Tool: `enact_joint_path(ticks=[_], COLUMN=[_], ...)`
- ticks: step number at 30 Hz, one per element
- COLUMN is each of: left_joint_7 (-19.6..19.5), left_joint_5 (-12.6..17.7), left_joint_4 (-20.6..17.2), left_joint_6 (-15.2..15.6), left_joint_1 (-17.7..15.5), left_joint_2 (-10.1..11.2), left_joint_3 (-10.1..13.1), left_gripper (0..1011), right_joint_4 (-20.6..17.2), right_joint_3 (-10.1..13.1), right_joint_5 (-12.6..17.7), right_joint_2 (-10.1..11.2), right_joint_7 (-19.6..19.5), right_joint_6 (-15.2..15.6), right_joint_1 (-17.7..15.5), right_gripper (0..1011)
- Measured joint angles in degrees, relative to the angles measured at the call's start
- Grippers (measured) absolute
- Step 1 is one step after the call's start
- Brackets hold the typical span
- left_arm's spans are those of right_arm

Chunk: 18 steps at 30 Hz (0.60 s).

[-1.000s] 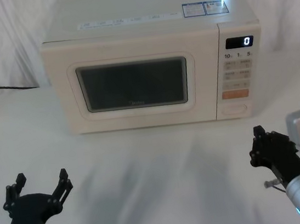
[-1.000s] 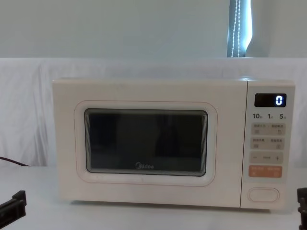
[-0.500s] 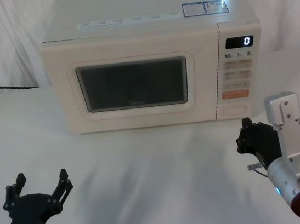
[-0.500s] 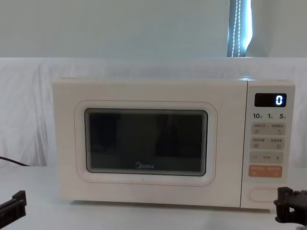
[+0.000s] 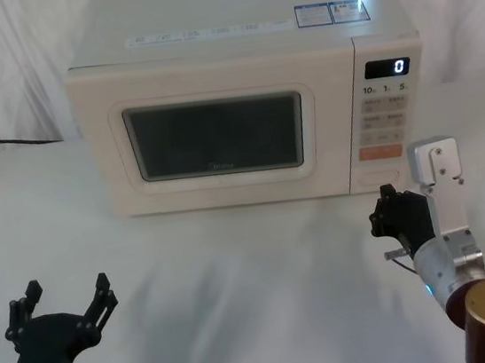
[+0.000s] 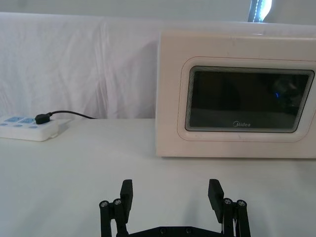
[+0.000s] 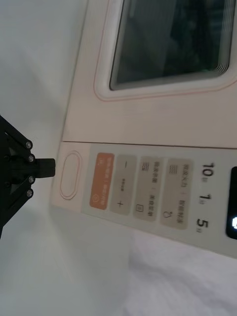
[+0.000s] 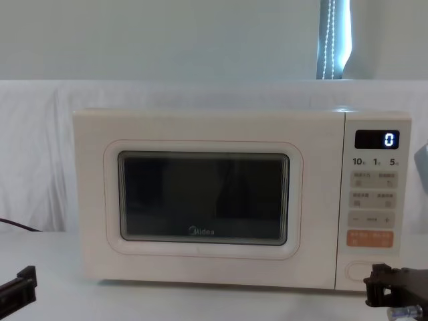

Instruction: Press the button to open the microwave door with one hand; close the microwave door with the other hand.

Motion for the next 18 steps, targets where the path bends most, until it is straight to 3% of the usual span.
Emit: enact_joint_path(ticks=[18], left_joint_7=[0.0], left_joint_5=[0.0], left_joint_4=[0.0], left_joint_6=[0.0], left_joint_1=[0.0], left_joint_2=[0.0], left_joint_3=[0.0], left_gripper=[1001], right_joint_4=[8.41], right_joint_3=[2.47], right_joint_5=[0.62], right_joint_2=[-2.18], right_joint_7=[-0.05], right_joint_6=[-0.83], right_joint_1=[5.48], right_gripper=[0])
